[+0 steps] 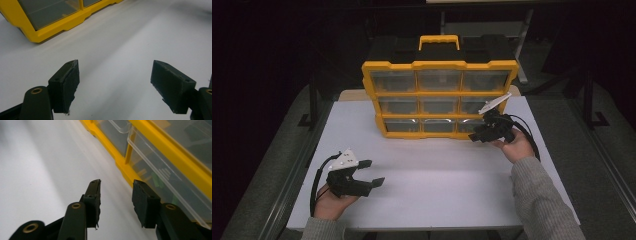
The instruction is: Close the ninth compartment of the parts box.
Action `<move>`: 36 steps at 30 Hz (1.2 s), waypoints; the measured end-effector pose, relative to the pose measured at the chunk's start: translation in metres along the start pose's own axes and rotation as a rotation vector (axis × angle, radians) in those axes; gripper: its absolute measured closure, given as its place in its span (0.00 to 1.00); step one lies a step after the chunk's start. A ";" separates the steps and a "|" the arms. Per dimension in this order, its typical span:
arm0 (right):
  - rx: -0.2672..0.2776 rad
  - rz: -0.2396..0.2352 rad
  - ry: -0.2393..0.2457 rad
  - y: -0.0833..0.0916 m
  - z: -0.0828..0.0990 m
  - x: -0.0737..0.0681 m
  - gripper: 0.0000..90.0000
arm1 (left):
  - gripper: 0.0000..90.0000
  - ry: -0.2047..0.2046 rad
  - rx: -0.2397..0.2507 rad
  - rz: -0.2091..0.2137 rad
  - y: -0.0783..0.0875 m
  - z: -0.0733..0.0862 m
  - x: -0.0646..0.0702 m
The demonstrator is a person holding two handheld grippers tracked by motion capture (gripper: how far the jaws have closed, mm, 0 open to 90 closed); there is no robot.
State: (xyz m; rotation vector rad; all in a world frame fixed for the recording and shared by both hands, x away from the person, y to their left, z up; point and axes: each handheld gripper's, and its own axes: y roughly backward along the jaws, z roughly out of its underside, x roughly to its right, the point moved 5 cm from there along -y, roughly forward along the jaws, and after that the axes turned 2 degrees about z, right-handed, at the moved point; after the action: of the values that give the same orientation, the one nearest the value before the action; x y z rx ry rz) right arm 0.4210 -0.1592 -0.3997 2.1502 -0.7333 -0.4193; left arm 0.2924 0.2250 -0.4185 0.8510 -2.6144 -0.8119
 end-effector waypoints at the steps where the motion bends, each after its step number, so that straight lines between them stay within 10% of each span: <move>1: 0.005 -0.002 -0.003 0.001 0.001 -0.001 0.61 | 0.25 -0.001 0.001 0.000 0.000 0.000 -0.001; 36: 0.093 -0.039 -0.061 0.017 0.042 -0.027 0.28 | 0.25 0.001 -0.016 -0.012 -0.003 0.006 -0.004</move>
State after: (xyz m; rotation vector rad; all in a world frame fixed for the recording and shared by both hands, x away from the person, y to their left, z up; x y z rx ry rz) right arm 0.3718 -0.1755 -0.4107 2.2500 -0.7592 -0.4811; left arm 0.2948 0.2276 -0.4256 0.8638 -2.6008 -0.8343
